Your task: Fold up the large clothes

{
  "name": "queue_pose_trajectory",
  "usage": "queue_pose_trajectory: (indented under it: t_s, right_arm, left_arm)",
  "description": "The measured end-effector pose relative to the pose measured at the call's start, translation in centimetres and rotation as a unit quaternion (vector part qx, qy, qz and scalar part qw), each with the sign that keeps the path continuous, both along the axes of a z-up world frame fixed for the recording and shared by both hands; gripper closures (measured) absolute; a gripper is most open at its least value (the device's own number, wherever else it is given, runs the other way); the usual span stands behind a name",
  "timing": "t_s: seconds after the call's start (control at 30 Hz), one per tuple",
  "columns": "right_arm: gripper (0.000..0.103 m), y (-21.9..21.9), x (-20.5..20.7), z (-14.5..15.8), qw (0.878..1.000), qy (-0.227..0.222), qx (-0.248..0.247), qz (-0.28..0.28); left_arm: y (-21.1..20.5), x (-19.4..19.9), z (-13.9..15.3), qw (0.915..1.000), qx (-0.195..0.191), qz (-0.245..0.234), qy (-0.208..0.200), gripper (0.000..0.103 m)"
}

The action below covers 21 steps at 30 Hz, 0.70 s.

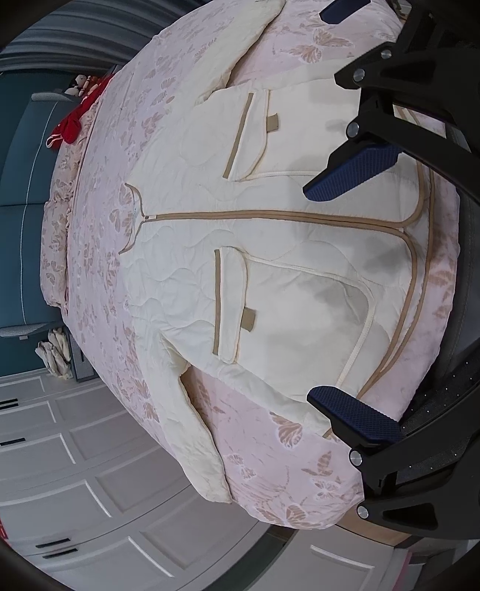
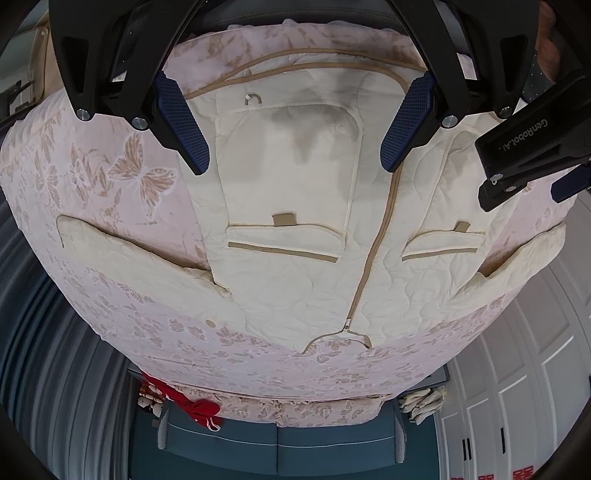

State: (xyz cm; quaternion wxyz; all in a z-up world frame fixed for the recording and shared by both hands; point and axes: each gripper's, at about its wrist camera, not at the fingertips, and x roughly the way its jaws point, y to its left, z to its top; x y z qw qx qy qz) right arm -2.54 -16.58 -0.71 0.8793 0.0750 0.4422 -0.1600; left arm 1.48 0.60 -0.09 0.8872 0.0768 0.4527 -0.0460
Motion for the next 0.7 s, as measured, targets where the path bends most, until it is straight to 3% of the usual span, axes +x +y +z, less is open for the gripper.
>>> queue_pose_trajectory:
  t_s: [0.7]
  right_arm:
    - [0.011,1.0,-0.9,0.9,1.0,-0.005,-0.003,0.009]
  left_arm:
    - [1.2,-1.2,0.5,1.0,0.0,0.006,-0.004,0.005]
